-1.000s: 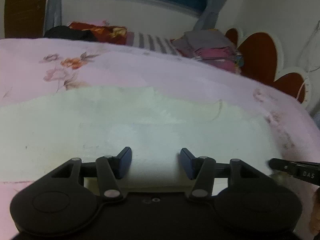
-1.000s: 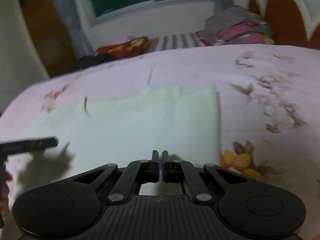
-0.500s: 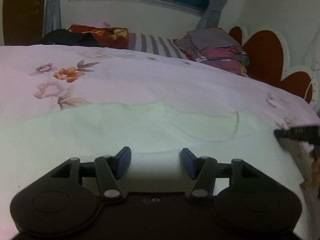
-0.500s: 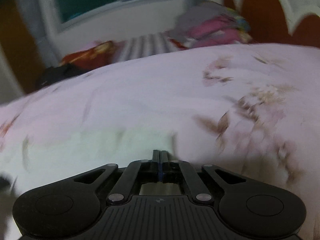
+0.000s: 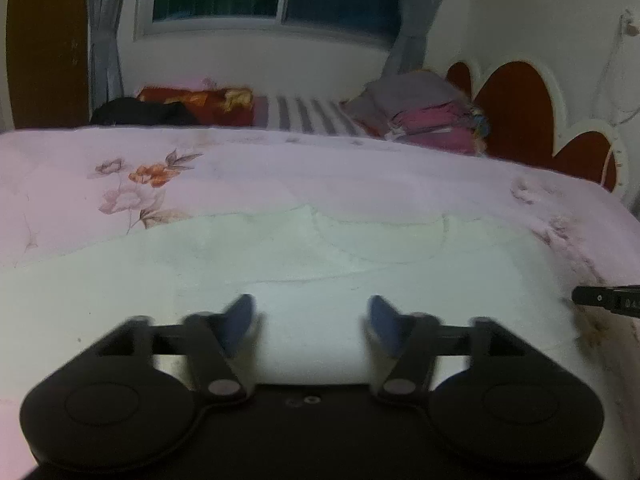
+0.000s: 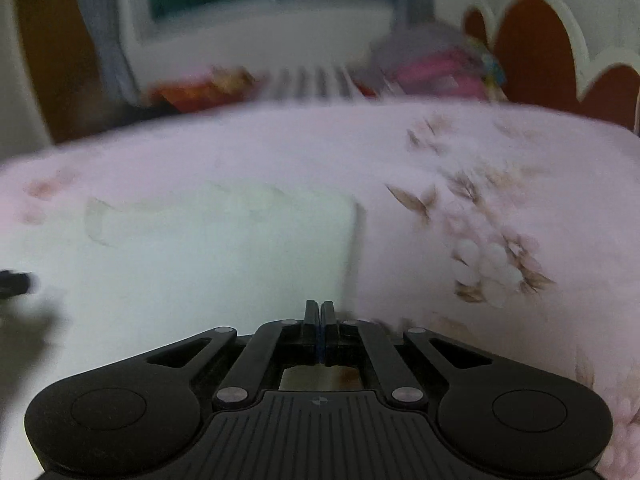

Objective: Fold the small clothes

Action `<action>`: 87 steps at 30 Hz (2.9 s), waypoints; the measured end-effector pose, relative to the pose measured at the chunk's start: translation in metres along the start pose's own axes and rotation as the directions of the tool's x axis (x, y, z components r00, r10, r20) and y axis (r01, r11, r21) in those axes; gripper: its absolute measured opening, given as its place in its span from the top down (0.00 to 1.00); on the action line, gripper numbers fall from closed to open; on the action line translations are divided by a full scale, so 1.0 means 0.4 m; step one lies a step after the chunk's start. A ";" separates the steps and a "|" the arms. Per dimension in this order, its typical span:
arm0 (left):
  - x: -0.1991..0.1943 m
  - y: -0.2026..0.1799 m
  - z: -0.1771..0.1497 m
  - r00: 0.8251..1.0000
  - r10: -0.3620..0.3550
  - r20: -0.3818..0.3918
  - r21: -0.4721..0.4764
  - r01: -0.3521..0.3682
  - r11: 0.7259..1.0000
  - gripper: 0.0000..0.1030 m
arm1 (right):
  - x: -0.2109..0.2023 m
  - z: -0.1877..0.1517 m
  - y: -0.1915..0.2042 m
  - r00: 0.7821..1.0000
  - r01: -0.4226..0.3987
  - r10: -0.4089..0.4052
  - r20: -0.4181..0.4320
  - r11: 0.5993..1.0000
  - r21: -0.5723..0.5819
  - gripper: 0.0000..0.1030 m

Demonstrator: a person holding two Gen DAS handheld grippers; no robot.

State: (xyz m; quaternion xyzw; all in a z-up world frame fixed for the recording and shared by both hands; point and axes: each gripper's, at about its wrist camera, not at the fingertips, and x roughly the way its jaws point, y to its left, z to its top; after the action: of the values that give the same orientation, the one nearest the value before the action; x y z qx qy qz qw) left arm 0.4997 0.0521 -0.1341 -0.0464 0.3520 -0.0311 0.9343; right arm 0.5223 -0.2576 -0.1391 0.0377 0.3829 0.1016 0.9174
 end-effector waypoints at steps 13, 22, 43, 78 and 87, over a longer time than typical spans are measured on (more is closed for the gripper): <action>-0.193 0.314 -0.082 0.991 0.127 0.040 -0.341 -0.106 0.934 0.26 | -0.080 -0.018 0.067 0.998 0.059 -0.059 0.007 0.995 0.078 0.26; -0.382 0.767 -0.242 0.925 0.381 -0.012 -0.718 -0.273 0.641 0.53 | -0.103 -0.045 0.110 0.998 0.067 -0.064 -0.025 0.985 0.159 0.48; -0.299 0.965 -0.192 0.918 0.396 0.029 -0.779 -0.228 0.584 0.97 | -0.104 -0.039 0.141 0.994 0.104 -0.096 -0.043 0.965 0.240 0.47; -0.243 0.501 -0.003 0.966 0.171 0.192 -0.461 -0.065 0.885 0.97 | -0.164 -0.049 -0.056 0.992 0.124 -0.127 -0.012 0.938 0.325 0.47; -0.082 0.199 0.048 0.990 -0.064 0.124 -0.306 0.100 0.947 0.97 | -0.191 -0.078 -0.159 0.991 0.128 -0.133 -0.016 0.912 0.389 0.47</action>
State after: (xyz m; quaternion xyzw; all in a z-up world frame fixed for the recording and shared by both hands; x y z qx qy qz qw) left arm 0.4899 0.1354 -0.1069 -0.2094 0.2969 -0.0114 0.9316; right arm 0.4576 -0.3364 -0.1173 0.1940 0.3924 -0.0381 0.8983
